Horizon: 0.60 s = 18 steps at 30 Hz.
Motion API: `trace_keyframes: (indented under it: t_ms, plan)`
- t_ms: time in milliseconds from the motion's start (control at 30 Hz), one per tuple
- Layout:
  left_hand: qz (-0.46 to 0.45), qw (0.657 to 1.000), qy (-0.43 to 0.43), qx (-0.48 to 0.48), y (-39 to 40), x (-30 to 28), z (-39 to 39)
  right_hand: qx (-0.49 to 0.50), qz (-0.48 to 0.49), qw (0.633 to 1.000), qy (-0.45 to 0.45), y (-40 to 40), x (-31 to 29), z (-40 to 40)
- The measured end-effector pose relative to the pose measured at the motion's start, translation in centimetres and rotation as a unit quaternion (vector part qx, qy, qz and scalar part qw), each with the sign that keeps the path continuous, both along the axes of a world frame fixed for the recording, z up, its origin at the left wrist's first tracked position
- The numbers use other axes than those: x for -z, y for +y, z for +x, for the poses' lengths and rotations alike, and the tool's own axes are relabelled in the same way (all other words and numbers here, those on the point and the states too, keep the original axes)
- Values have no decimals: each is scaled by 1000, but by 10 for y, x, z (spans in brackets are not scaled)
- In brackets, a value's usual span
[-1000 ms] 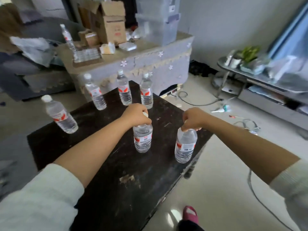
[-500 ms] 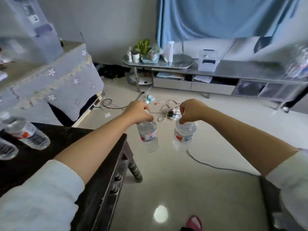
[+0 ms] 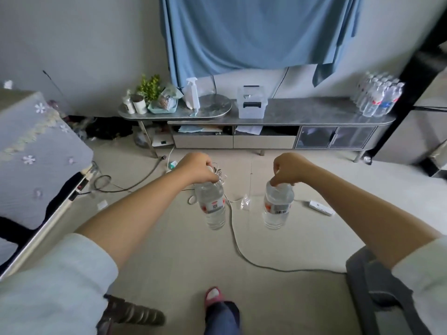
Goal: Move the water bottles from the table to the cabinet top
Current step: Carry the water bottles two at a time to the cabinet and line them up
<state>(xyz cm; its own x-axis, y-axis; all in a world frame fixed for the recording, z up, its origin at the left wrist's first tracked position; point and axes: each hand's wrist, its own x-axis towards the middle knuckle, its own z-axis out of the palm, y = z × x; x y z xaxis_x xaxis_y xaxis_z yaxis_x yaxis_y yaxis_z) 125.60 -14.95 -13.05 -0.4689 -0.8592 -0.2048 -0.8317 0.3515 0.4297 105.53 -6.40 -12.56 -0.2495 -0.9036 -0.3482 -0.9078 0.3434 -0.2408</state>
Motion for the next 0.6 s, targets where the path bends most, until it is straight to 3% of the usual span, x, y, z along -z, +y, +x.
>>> trace_keyframes:
  t_ms: [367,600]
  plan:
    - [-14,991,-43,130,-198,-5,-133,124,29,991,-48,-156,3,-125]
    - [-3,991,-25,132,-309,-2,-228,222,28,971,-80,-221,21,-211]
